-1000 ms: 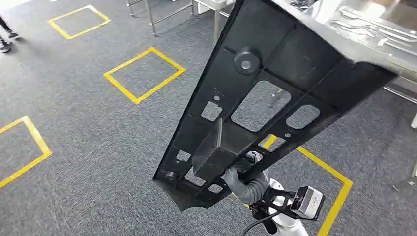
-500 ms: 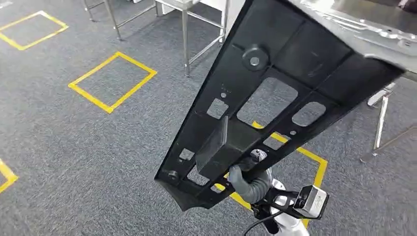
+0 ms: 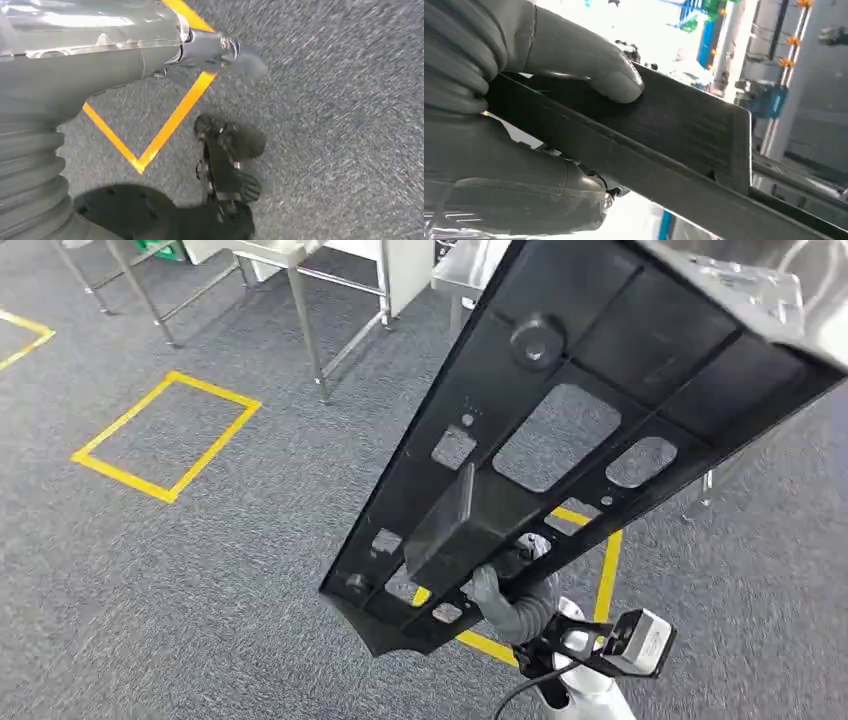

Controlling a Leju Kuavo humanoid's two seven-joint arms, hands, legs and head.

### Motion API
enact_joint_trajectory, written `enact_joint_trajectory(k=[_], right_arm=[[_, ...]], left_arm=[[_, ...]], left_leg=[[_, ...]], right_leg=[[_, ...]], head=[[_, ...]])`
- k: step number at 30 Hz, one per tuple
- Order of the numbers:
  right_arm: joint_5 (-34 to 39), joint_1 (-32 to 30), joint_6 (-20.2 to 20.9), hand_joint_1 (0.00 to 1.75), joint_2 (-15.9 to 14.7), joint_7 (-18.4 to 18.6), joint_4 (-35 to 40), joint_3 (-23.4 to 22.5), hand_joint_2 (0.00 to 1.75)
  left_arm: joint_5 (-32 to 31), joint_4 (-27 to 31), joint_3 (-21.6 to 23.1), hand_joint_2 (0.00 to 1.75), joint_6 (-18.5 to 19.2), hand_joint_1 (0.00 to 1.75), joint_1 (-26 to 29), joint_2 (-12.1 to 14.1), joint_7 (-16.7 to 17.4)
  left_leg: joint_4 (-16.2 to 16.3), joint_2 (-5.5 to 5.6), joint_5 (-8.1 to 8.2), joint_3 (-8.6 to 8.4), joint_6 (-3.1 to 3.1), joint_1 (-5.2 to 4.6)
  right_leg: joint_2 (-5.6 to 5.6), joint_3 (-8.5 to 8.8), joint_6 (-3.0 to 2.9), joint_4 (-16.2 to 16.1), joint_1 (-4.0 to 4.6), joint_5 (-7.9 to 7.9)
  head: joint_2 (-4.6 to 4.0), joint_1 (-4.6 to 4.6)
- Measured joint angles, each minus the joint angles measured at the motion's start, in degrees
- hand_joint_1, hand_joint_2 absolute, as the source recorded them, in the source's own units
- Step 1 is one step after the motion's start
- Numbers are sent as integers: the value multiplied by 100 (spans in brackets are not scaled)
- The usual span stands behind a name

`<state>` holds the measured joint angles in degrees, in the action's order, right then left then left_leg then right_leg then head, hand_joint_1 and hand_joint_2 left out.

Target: Take the parts from the cabinet and place them on the table.

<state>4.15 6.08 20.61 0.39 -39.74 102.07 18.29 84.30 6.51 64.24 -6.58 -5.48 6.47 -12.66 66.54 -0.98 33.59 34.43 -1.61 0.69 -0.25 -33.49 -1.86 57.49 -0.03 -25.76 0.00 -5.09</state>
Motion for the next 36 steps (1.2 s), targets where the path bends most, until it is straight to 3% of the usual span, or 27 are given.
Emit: enact_joint_trajectory(k=[1,2,3,4,6,7,8,11,12,13,14,15,16,17,18,19,21,22,23,27,28,29,30,32,33,34,36], right_arm=[[0,0,2,175,0,-2,0,-2,175],[0,-4,4,175,0,0,-11,-4,175],[0,-5,11,175,0,0,-28,-7,175],[0,-4,13,175,0,2,-37,-11,175],[4,4,28,175,0,2,-50,-22,175],[13,19,54,175,0,2,-63,-28,175],[20,48,83,175,-2,2,-79,-35,175],[26,74,116,175,-7,7,-103,-57,175],[26,88,116,175,-11,7,-109,-72,175],[26,90,114,175,-13,9,-114,-90,175],[26,131,109,175,-24,18,-116,-101,175],[31,150,103,175,-26,24,-114,-101,175],[39,141,98,175,-26,39,-116,-103,175],[50,112,94,175,-35,57,-118,-109,175],[57,78,92,175,-46,63,-118,-116,175],[61,52,92,175,-64,68,-125,-122,175],[74,27,87,175,-85,59,-125,-140,175],[87,26,87,175,-90,46,-122,-153,175],[96,34,90,175,-94,31,-125,-166,175],[109,2,103,175,-125,-15,-125,-203,175],[105,-5,101,175,-129,-15,-122,-214,175],[103,-17,98,175,-129,-17,-122,-216,175],[101,-8,94,175,-129,-22,-122,-219,175],[98,-22,92,175,-129,-22,-129,-219,175],[85,-34,81,175,-129,-20,-138,-219,175],[65,-49,61,175,-129,-20,-146,-219,175],[13,-67,0,175,-129,-20,-155,-219,175]], left_arm=[[2,0,0,175,-4,0,17,2,2],[2,0,0,175,-11,0,37,2,7],[2,0,0,175,-20,0,44,2,6],[2,0,-2,175,-26,0,41,0,4],[2,0,-7,175,-39,0,27,2,-4],[2,0,-7,175,-48,0,31,0,-7],[2,0,-9,175,-50,0,29,-4,-9],[2,0,-11,175,-77,0,30,-11,-13],[2,0,-11,175,-79,0,13,-20,-13],[2,2,-11,175,-79,0,-10,-50,-9],[2,2,-11,175,-83,0,-7,-50,-9],[2,2,-11,175,-83,0,5,-50,9],[2,2,-9,175,-87,0,19,-52,24],[2,2,-9,175,-98,0,26,-52,26],[2,2,-9,175,-98,0,23,-52,31],[2,2,-7,175,-96,0,21,-55,31],[2,2,-7,175,-81,0,9,-61,33],[2,2,-7,175,-81,0,5,-68,39],[2,2,-7,175,-81,0,7,-72,39],[2,2,-4,175,-101,0,-13,-79,57],[2,2,-2,175,-101,0,-24,-79,57],[2,2,0,175,-103,0,-36,-79,48],[2,2,2,175,-103,0,-37,-79,35],[2,2,4,175,-107,0,-12,-68,37],[2,2,4,175,-101,0,10,-63,37],[2,2,4,175,-81,0,22,-63,39],[2,2,4,175,-44,0,12,-61,37]], left_leg=[[492,35,193,243,-13,0],[856,43,277,440,-22,0],[926,43,200,515,-25,2],[720,45,0,457,-23,5],[-247,136,-584,54,-12,24],[-700,409,-729,-115,-2,59],[-791,658,-637,-152,16,77],[-775,491,-649,-146,113,37],[-828,426,-680,-163,159,88],[-859,335,-700,-186,195,86],[-875,273,-695,-195,251,80],[-874,203,-693,-195,259,64],[-872,113,-683,-197,272,49],[-869,24,-674,-195,277,46],[-865,-49,-666,-196,273,45],[-865,-111,-658,-205,265,45],[-863,-227,-628,-242,244,45],[-863,-290,-605,-283,216,39],[-860,-337,-581,-308,181,12],[-911,-549,-544,-382,58,-11],[-907,-581,-515,-407,19,-12],[-828,-390,-450,-400,-5,24],[-489,-139,-221,-247,-11,21],[471,14,226,224,-29,23],[876,41,331,440,-32,22],[989,45,273,531,-27,22],[405,47,-209,329,8,22]], right_leg=[[81,1,-5,2,3,-3],[164,2,-5,8,3,-4],[246,8,-3,15,1,-5],[325,16,2,21,-2,-9],[477,43,39,61,-17,-41],[542,25,67,92,-25,-62],[604,-31,100,146,5,-75],[807,-102,220,110,-55,-14],[865,-118,256,113,-33,-11],[631,-131,267,201,-31,-75],[322,-262,298,451,-12,-247],[190,-422,320,772,-25,-421],[99,-698,343,1324,-42,-664],[76,-929,359,1760,-53,-812],[69,-1030,370,1937,-66,-807],[58,-989,375,1829,-73,-684],[-15,-569,357,1028,-73,-228],[-227,-191,311,350,-51,37],[-460,-80,269,101,18,-51],[-182,-126,139,102,54,-27],[-109,-70,89,40,4,11],[-82,-47,71,12,-15,26],[-25,-43,40,7,-23,24],[107,-43,7,10,-14,23],[189,-43,5,17,-7,21],[253,-37,3,20,-2,19],[331,5,-2,25,2,-5]], head=[[0,0],[0,0],[0,0],[0,0],[0,0],[0,0],[0,0],[0,0],[0,0],[0,2],[0,7],[0,6],[0,4],[0,4],[0,4],[0,4],[0,4],[0,4],[0,4],[-2,4],[0,4],[0,4],[0,4],[0,4],[0,4],[0,4],[0,4]])
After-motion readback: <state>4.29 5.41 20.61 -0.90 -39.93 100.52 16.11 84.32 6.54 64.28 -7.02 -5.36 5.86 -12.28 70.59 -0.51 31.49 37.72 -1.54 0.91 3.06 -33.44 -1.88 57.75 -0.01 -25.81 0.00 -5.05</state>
